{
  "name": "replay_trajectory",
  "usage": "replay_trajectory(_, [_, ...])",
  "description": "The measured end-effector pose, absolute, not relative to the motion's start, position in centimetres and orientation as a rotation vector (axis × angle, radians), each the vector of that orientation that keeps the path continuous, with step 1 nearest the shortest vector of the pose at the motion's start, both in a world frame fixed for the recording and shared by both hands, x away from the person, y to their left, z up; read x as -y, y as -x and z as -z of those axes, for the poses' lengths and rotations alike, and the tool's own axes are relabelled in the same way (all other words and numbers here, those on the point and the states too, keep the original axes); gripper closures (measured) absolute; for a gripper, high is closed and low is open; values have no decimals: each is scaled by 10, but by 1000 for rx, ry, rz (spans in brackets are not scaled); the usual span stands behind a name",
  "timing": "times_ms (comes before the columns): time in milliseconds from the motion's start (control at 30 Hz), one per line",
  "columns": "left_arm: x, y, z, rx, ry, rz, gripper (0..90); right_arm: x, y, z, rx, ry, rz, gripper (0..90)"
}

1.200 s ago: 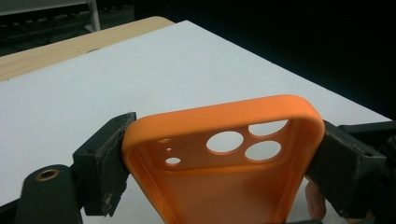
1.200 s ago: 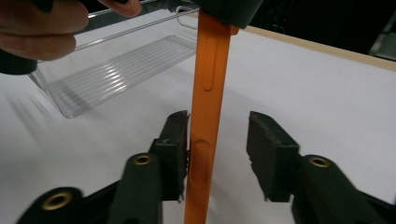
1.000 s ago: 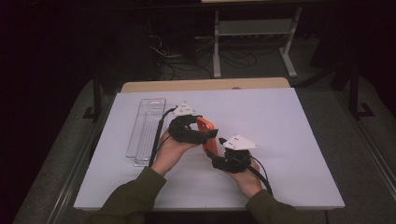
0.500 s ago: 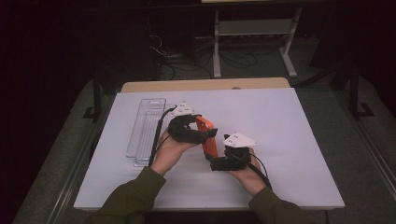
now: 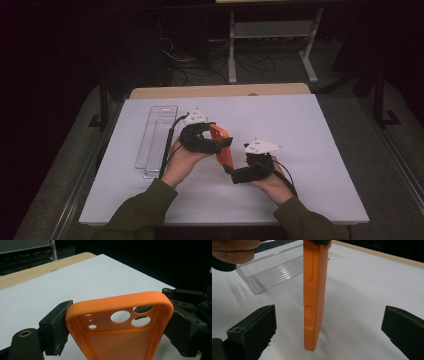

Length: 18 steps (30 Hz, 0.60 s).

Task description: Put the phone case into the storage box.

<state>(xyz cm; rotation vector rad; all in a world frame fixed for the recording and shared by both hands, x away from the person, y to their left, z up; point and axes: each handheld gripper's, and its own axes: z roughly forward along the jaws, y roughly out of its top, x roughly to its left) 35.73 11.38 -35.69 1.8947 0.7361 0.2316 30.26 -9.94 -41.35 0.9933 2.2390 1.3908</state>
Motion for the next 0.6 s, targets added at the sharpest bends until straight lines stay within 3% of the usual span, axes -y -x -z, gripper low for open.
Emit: replay_trajectory(600, [-117, -357, 354, -727, -1884, -240, 153, 145, -297, 418, -2286, -990, -1371, 0])
